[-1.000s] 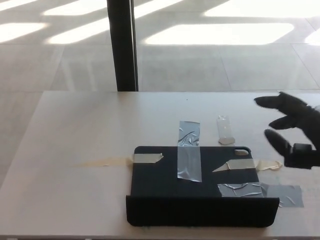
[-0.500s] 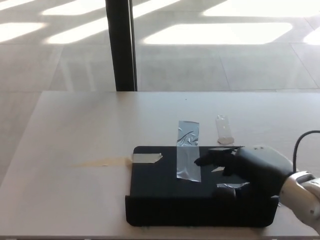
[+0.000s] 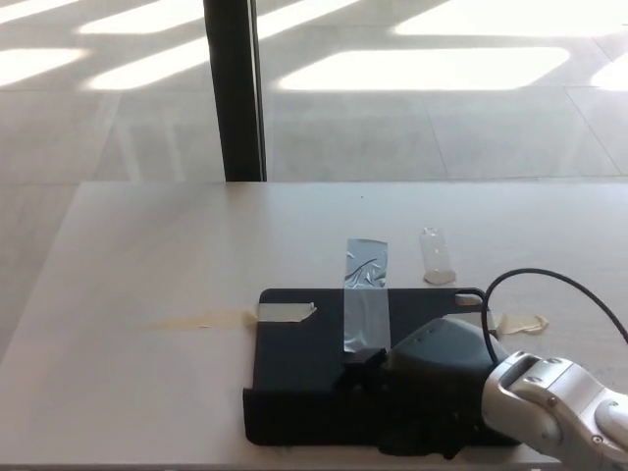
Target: The robot uses its right hand to open a folded tablet cover kept in the middle of the desk
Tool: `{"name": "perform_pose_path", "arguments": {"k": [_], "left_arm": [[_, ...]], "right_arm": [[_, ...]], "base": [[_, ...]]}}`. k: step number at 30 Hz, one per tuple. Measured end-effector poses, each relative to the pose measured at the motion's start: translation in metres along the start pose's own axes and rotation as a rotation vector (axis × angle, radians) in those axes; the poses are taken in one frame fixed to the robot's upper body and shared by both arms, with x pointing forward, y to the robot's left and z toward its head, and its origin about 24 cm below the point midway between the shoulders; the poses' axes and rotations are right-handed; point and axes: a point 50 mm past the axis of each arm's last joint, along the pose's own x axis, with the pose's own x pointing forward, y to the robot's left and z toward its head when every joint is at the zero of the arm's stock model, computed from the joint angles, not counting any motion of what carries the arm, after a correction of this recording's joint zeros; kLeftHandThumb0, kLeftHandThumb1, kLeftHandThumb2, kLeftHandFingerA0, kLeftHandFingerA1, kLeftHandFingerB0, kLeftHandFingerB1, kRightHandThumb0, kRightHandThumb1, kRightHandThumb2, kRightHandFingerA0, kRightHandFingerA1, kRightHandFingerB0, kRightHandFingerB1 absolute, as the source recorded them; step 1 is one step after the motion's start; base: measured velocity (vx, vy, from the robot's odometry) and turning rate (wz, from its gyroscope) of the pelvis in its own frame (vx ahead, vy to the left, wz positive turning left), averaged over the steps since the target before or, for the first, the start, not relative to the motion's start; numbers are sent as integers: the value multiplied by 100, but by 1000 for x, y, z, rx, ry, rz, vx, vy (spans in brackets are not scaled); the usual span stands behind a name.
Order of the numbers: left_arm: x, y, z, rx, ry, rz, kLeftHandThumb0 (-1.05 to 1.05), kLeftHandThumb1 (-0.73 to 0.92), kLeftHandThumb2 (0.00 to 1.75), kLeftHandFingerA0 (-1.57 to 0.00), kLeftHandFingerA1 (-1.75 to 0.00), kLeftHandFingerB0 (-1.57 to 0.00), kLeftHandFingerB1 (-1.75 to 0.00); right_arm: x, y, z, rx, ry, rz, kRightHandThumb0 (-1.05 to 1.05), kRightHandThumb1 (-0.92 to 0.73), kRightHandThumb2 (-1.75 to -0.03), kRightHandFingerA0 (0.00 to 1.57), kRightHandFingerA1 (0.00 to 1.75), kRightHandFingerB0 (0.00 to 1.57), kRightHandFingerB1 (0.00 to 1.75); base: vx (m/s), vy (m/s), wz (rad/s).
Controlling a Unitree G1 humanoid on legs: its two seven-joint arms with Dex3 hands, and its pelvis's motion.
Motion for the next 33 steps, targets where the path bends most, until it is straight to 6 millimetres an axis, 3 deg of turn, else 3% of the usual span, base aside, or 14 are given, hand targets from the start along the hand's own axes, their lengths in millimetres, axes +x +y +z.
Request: {"name": "perform_pose_path", "arguments": {"k": [4, 5, 9, 10, 13, 16, 17, 18, 26, 27, 29, 30, 31, 33], "left_arm": [[0, 1, 6, -1, -14, 3, -86, 92, 69, -69, -76, -45, -63], [0, 2, 7, -2, -16, 4, -86, 92, 69, -70, -75, -45, -63], [0, 4, 8, -2, -18, 4, -89, 71, 108, -70, -77, -45, -67], [0, 4, 8, 1, -17, 4, -86, 92, 69, -70, -75, -45, -61], [1, 1, 11, -4, -21, -2, -84, 92, 69, -67, -77, -46, -62], [1, -1, 14, -17, -28, -7, -85, 92, 70, -67, -77, -45, -62], [1, -1, 14, -21, -29, -8, -86, 92, 72, -68, -76, -45, -62], [1, -1, 15, -25, -31, -9, -88, 71, 106, -64, -76, -44, -65], [2, -4, 18, -33, -37, -15, -86, 92, 72, -65, -75, -45, -62], [2, -4, 18, -33, -37, -15, -86, 92, 72, -67, -75, -46, -62], [2, -4, 18, -34, -37, -15, -87, 92, 72, -69, -75, -46, -63], [2, -4, 18, -34, -37, -15, -87, 92, 71, -66, -75, -46, -62], [2, -4, 18, -34, -37, -15, -86, 92, 71, -66, -76, -46, -63], [2, -4, 18, -35, -37, -15, -85, 92, 71, -65, -76, -47, -63]], "right_arm": [[4, 3, 3, -42, 14, 11, -105, -92, -76, 76, 149, 26, 49], [3, 7, 4, -45, 24, 14, -103, -75, -118, 77, 127, 22, 55], [1, 13, 7, -58, 58, 11, -105, -92, -79, 65, 129, 21, 49], [0, 14, 7, -56, 68, 7, -105, -75, -129, 67, 112, 21, 55], [-5, 16, 6, -31, 108, -21, -105, -92, -76, 50, 81, 28, 47], [-12, 16, 4, 30, 140, -59, -105, -92, -78, 52, 86, 29, 46], [-14, 16, 3, 52, 149, -70, -105, -78, -124, 50, 73, 23, 51], [-17, 16, 2, 78, 160, -84, -103, -92, -72, 54, 61, 34, 44], [-40, 22, 5, 318, 192, -177, -100, -92, -75, 65, 69, 37, 41], [-43, 24, 6, 343, 196, -188, -95, -76, -119, 66, 75, 31, 52], [-48, 30, 10, 384, 206, -205, -103, -92, -79, 72, 85, 35, 44], [-51, 31, 11, 402, 212, -220, -104, -85, -124, 60, 76, 29, 52], [-53, 32, 12, 416, 217, -230, -102, -92, -77, 55, 67, 33, 47], [-58, 37, 16, 451, 226, -249, -104, -83, -127, 61, 75, 29, 52]], "base": [[0, 0, 0], [0, 0, 0], [0, 0, 0], [0, 0, 0], [0, 0, 0], [0, 0, 0], [0, 0, 0], [0, 0, 0], [0, 0, 0], [0, 0, 0], [0, 0, 0], [0, 0, 0], [0, 0, 0], [0, 0, 0]]}}
